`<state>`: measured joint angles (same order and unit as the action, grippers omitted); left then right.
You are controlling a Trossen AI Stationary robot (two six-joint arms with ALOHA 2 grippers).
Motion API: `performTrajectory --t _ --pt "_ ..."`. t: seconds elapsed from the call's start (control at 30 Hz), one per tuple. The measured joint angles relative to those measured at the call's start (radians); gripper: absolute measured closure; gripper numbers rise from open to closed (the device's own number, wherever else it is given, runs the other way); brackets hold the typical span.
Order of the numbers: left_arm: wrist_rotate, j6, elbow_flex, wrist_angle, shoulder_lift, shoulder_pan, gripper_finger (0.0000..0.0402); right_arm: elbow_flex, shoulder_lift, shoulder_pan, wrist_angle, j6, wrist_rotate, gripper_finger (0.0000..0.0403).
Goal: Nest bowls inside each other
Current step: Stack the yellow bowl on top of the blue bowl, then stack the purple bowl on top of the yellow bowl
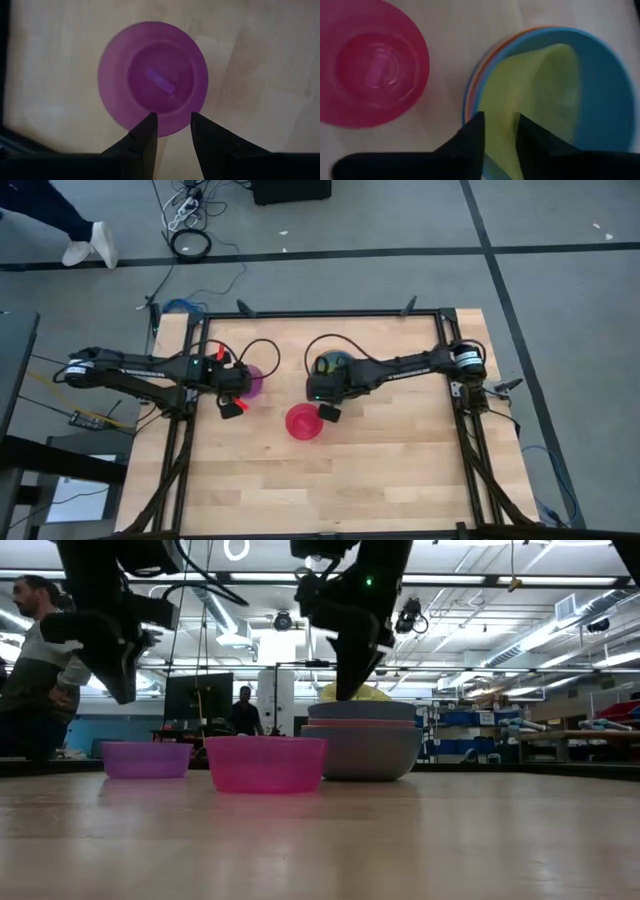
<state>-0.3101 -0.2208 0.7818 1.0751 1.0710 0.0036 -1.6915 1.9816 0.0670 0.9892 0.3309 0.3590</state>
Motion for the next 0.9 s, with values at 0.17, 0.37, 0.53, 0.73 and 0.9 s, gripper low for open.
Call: performTrajectory --t 0.17,0.37,0.53,0.73,0.9 --pt "0.041 -0.023 -0.035 -0.044 0.000 0.000 0.0275 -0.075 -0.042 0.008 0.179 0.067 0.029 0.0262" --pt "0.042 -0.034 -0.036 -0.096 0.001 0.000 0.0275 -0.094 -0.175 0.059 0.315 0.152 0.190 0.0250" --pt "0.077 -0.035 -0.036 -0.093 0.008 0.000 0.0275 -0.094 -0.276 0.101 0.373 0.237 0.239 0.0254" --pt "0.140 -0.017 -0.036 -0.101 0.046 0.000 0.0275 -0.094 -0.324 0.134 0.419 0.307 0.252 0.0254" --pt "0.148 0.021 -0.036 -0.132 0.106 0.000 0.0275 -0.094 -0.318 0.141 0.427 0.321 0.255 0.0254"
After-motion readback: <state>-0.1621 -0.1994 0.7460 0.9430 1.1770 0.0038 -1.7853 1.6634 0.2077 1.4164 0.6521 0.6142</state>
